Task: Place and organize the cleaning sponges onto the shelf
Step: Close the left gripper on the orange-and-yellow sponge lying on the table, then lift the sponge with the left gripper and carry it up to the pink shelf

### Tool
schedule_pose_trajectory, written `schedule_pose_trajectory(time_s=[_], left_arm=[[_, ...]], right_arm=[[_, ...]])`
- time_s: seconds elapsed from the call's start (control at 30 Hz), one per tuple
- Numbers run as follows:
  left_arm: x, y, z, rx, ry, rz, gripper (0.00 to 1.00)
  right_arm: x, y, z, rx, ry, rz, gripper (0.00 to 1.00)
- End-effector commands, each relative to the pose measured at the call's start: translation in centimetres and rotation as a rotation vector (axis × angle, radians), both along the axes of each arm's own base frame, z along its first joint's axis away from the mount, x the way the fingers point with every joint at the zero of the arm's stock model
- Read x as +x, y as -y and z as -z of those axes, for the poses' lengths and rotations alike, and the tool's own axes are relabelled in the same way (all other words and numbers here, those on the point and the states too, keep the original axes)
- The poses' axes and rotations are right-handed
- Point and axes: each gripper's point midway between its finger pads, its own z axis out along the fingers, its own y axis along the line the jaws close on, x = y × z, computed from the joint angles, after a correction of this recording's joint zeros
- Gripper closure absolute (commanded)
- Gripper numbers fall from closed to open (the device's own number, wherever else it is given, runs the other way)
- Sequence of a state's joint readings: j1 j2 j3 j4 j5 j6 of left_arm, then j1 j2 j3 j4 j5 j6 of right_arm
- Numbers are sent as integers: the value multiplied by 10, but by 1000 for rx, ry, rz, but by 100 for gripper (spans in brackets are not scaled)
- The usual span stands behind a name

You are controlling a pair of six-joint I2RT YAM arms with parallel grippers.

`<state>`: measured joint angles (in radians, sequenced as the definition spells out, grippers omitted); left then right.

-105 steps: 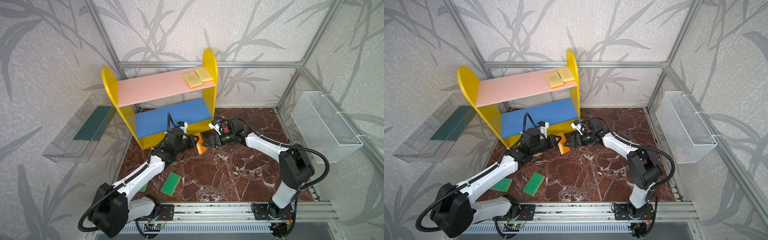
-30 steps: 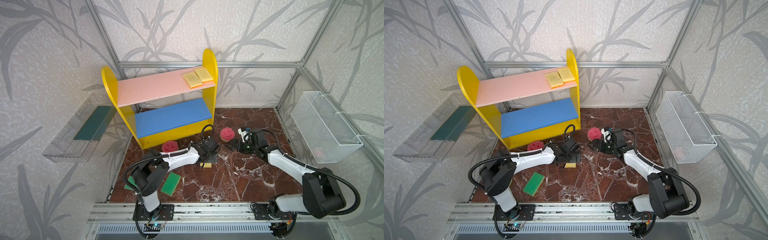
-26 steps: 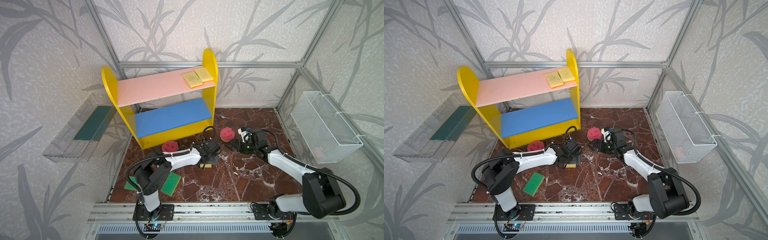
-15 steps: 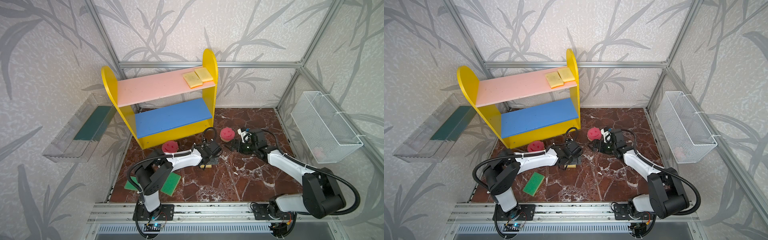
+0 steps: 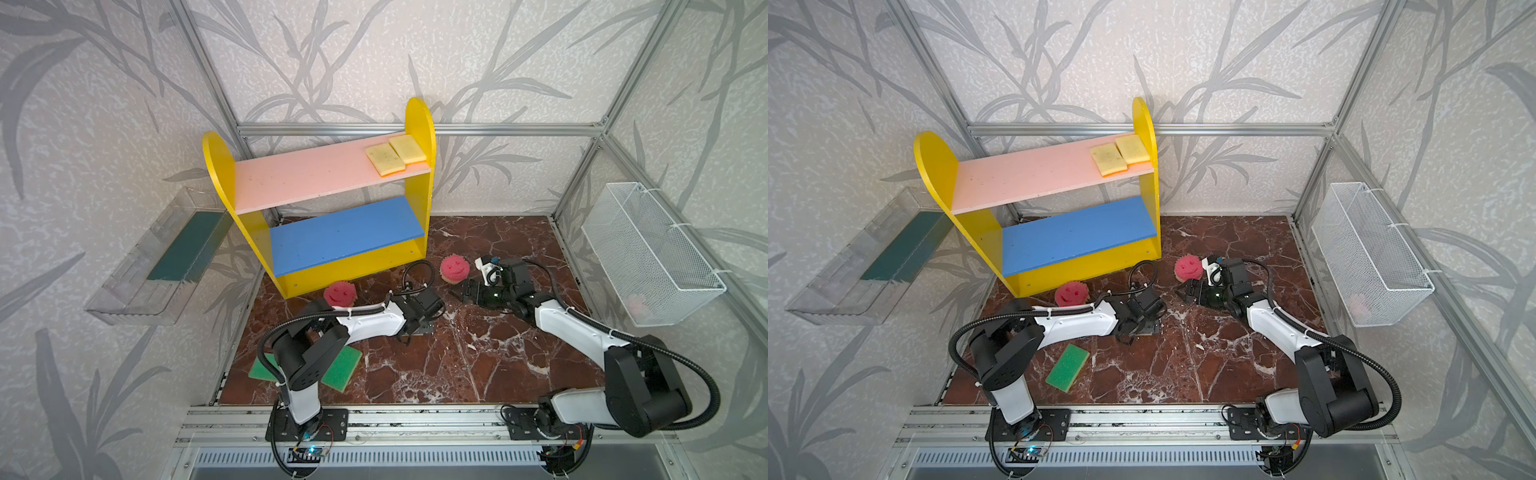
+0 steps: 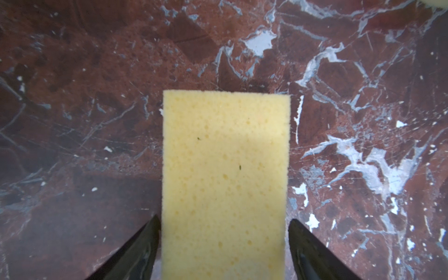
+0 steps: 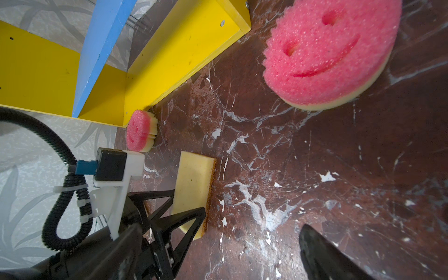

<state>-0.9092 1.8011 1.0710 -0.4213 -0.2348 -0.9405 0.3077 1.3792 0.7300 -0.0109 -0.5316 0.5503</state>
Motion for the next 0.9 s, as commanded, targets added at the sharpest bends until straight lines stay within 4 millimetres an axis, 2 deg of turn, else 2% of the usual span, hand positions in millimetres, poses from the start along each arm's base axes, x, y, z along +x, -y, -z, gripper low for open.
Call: schedule_pose_trajectory(time_s=[0.0, 0.3, 0.57, 0.67, 0.87], left_arm=[[-1, -7, 9, 38, 0, -24, 17], [-3, -6, 15, 44, -19, -20, 20], [-2, -6, 11, 43, -17, -14, 29], [1, -7, -6, 44, 13, -7, 29], [6, -13, -53, 41, 89, 7, 29]], right_arm=[[-2, -1, -3, 5, 17, -8, 1], [-2, -2, -1, 6, 16, -8, 1], [-2, -2, -2, 7, 18, -8, 1], [-2, -2, -3, 7, 18, -8, 1], [-2, -2, -3, 9, 21, -9, 1]])
